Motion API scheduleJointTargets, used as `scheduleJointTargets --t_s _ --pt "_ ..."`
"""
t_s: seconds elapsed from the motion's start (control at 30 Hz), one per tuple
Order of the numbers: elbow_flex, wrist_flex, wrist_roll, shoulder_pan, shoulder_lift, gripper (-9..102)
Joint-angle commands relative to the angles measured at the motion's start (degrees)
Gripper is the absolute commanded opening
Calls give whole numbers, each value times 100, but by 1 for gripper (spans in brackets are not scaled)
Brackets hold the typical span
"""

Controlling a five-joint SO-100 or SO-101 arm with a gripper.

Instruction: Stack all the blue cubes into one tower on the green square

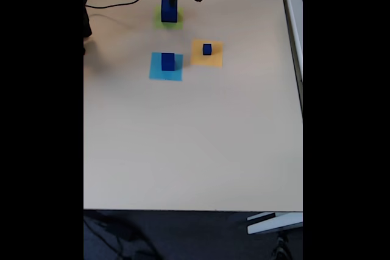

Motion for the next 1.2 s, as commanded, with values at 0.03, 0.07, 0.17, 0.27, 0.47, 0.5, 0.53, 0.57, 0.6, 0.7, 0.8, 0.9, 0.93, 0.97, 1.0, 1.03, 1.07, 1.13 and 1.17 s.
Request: scheduleJointTargets --t_s 0.03,0.07,0.17,0.27,0.47,0.5,0.53,0.57,0.6,0.7,0.8,0.9,0.93,0.97,1.0,1.03,1.07,1.13,1.17 --pt "-26 -105 53 -97 510 3" --pt "-26 -105 62 -105 501 3" --pt "9 -141 62 -105 501 3" --pt "53 -149 70 -114 501 3" --pt "105 -149 79 -114 519 6" --pt "105 -149 79 -123 519 7" --pt "105 -149 79 -123 519 7" --pt "114 -149 79 -123 519 7" --pt "114 -149 79 -123 519 8" --pt "132 -149 88 -123 519 9" --pt "149 -158 114 -149 527 13" --pt "185 -237 97 -167 606 14" --pt "185 -264 88 -176 650 14" --pt "185 -290 70 -185 703 14" --pt "176 -334 26 -193 765 14" --pt "176 -378 0 -202 835 14" --pt "176 -404 -26 -211 932 14" --pt "176 -501 -158 -211 1151 14" --pt "176 -536 -246 -202 1283 14"
